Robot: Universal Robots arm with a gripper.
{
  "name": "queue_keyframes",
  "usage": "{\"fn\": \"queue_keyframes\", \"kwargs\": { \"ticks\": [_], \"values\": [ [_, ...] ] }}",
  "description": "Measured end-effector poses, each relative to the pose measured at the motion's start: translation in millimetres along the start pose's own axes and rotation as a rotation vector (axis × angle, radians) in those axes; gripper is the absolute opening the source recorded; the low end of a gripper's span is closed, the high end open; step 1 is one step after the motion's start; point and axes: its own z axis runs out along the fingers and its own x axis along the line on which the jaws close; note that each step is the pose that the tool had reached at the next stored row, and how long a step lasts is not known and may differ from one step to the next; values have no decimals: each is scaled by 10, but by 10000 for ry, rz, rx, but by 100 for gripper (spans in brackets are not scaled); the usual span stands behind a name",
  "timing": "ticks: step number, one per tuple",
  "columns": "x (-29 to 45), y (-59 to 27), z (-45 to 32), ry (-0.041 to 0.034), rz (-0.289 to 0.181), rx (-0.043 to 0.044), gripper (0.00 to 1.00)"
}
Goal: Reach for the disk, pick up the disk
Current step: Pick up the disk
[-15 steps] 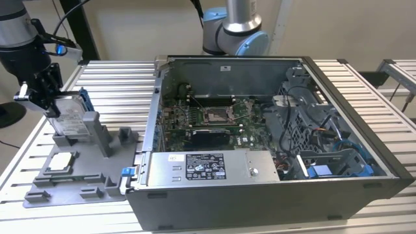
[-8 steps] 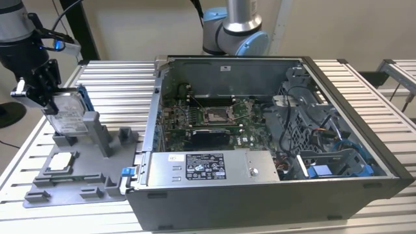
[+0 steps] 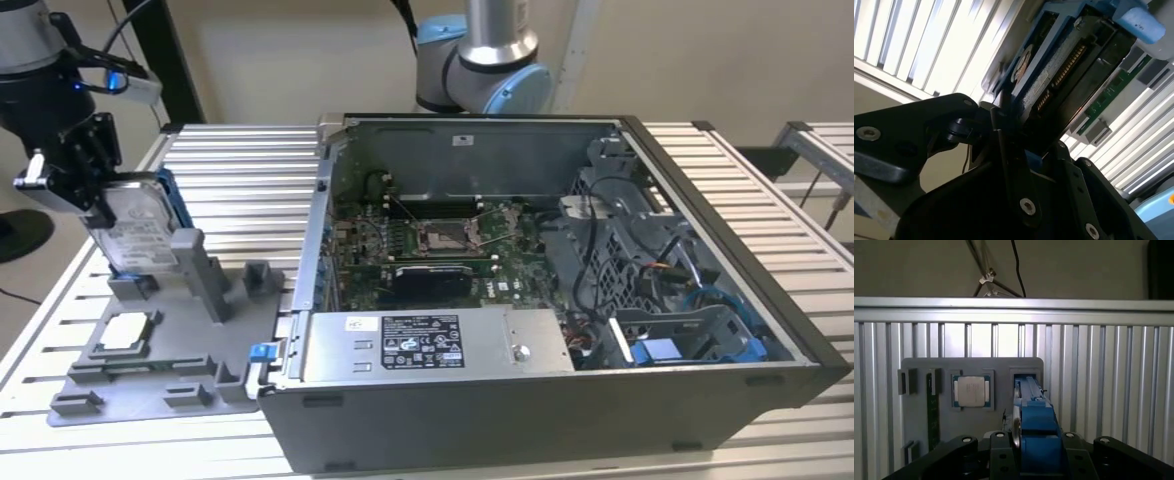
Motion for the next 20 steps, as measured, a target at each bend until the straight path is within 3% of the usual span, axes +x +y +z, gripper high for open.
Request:
{"fn": "queue_keyframes", "kwargs": {
  "ticks": [20],
  "values": [
    [0,5,-187,4,0,0,0]
  ]
}}
